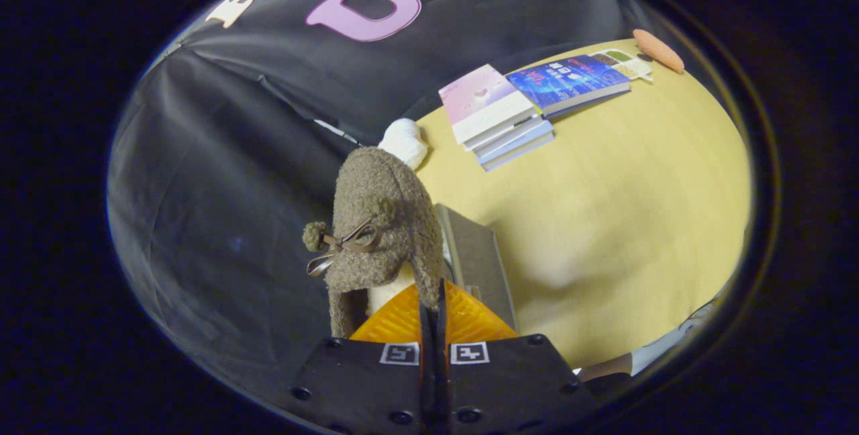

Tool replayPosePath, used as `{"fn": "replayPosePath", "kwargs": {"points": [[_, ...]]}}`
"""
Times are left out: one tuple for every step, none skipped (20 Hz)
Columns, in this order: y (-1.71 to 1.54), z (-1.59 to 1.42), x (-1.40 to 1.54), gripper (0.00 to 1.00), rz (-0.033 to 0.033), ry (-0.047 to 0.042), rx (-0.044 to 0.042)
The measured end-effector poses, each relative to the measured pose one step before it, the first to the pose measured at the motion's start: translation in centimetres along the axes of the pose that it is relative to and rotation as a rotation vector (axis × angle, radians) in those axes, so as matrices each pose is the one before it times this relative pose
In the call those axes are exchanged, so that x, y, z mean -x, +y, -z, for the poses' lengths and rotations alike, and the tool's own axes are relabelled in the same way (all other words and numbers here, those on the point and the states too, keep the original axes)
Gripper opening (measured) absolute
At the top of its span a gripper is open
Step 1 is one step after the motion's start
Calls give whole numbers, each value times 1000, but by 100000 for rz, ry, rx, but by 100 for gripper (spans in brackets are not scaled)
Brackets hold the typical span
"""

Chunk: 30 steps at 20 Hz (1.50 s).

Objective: Open the storage box then place both shoes into the box .Put the left shoe in first, then the right shoe, with the right side of both shoes facing outward in a uniform manner.

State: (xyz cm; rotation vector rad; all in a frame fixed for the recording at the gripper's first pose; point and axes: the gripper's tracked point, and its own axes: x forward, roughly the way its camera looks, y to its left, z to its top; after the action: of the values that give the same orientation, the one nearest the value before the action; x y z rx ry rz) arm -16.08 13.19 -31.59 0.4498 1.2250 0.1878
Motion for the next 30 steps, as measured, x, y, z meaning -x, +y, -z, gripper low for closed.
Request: {"fn": "replayPosePath", "kwargs": {"points": [[363,628,-211,4,11,1155,339],[260,583,-220,4,220,966,332],[33,510,-286,4,661,816,274],[29,531,-207,4,889,873,94],[-72,422,-251,4,811,715,-51],[-29,478,-124,4,1066,537,-152],[-127,275,-148,4,1100,640,292],[-237,281,-160,4,1256,357,388],[-277,363,-350,4,1055,166,232],[-208,112,-22,8,1521,426,550],[-267,224,-147,8,1269,162,505],[-225,67,-112,8,721,-102,0],[-11,-254,431,10,530,311,176],[-229,496,-596,12,1071,221,-6],[-178,169,-90,12,421,416,-1],[-107,69,87,12,561,-172,-439],[-154,-41,-50,12,364,-180,-183],[18,-129,141,12,58,-831,-505],[21,-275,52,12,-112,-1365,-458],[-10,-355,78,12,127,-1854,-420],[0,-2,-196,12,-121,600,559],[602,254,40,12,-2573,535,-697],[556,-32,-301,18,-2338,-841,-983],[302,-307,634,23,-916,-1123,-544],[63,-257,21,22,-150,-709,272],[-6,-79,6,22,71,-66,479],[67,19,96,22,-75,-75,-134],[-31,-83,26,22,-112,-144,158],[-96,-133,104,22,20,-594,257],[-50,-120,117,22,-123,-709,265]]}}
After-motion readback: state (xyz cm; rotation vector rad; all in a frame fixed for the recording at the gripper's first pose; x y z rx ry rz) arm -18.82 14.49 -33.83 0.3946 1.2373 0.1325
